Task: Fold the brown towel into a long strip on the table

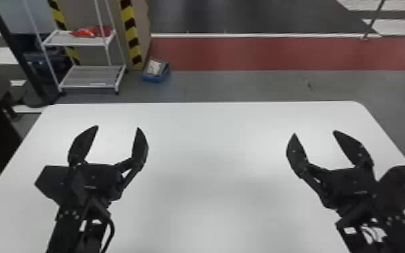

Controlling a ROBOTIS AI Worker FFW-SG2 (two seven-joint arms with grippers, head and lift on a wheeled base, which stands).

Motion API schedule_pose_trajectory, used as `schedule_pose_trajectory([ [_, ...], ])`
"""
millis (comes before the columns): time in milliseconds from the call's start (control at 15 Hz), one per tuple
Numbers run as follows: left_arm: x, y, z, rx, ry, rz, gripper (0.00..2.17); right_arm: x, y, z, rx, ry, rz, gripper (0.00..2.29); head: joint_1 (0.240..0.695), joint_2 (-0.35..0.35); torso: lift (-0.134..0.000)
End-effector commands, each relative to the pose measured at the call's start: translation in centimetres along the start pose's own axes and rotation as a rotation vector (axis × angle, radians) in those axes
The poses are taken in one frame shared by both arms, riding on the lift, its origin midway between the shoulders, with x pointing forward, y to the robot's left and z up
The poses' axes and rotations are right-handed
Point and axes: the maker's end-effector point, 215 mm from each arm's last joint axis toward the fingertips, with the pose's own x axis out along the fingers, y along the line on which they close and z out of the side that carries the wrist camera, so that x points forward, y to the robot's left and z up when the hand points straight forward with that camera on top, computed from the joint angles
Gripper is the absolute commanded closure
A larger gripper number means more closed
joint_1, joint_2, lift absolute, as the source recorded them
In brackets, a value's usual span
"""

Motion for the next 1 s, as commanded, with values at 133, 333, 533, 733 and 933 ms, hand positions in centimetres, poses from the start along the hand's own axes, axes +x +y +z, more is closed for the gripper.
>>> schedule_pose_trajectory([
  [133,0.0,0.2,0.5,0.003,-0.004,0.009,0.08,-0.5,-1.1,-0.3,-0.007,0.009,-0.018,0.09,0.695,0.005,-0.116],
  [333,0.0,0.2,0.5,-0.005,-0.004,0.009,0.08,-1.3,-2.9,0.7,0.011,-0.015,-0.045,0.09,0.695,-0.004,-0.116],
  [533,-0.1,0.0,0.3,-0.008,0.000,0.006,0.08,-1.7,-3.3,0.7,0.014,-0.016,-0.052,0.09,0.695,-0.022,-0.116],
  [733,-0.1,-0.3,0.3,-0.009,0.000,0.001,0.08,-1.7,-3.3,0.8,0.013,-0.017,-0.047,0.09,0.695,-0.034,-0.116],
  [933,-0.1,-0.3,0.4,-0.007,-0.002,0.001,0.08,-1.7,-3.4,0.9,0.012,-0.021,-0.049,0.09,0.695,-0.038,-0.116],
])
